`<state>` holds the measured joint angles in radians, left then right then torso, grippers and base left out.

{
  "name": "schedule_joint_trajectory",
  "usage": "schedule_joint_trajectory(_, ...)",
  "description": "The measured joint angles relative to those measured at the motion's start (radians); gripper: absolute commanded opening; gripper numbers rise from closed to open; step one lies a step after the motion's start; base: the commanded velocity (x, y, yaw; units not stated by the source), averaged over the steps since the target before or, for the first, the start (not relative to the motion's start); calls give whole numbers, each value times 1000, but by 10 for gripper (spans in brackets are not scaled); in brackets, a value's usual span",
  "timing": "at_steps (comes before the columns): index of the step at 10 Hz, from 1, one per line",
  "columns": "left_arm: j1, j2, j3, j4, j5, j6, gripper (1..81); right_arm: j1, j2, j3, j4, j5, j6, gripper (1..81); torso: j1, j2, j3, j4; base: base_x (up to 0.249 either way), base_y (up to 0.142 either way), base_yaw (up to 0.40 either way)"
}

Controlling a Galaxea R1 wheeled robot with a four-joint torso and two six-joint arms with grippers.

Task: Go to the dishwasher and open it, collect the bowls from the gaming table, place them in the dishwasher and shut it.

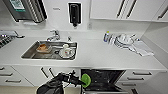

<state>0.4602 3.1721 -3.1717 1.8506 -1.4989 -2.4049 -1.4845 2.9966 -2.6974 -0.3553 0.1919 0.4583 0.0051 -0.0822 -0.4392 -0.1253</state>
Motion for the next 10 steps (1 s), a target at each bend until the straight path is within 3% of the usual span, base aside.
schedule_joint_trajectory(2,-28,0,-4,163,113,-5,10,-6,-2,1,0,10,0,10,0,0,0,0,0,0,0)
schedule_joint_trajectory(4,-39,2,-4,310,266,-31,10,-9,-14,1,0,18,0,10,0,0,0,0,0,0,0)
schedule_joint_trajectory(6,-50,3,-3,421,363,-64,10,-9,-15,1,1,20,0,10,0,0,0,0,0,0,0)
schedule_joint_trajectory(10,-151,3,4,484,412,-141,10,-8,-14,10,1,20,0,10,0,0,-1,0,0,0,0)
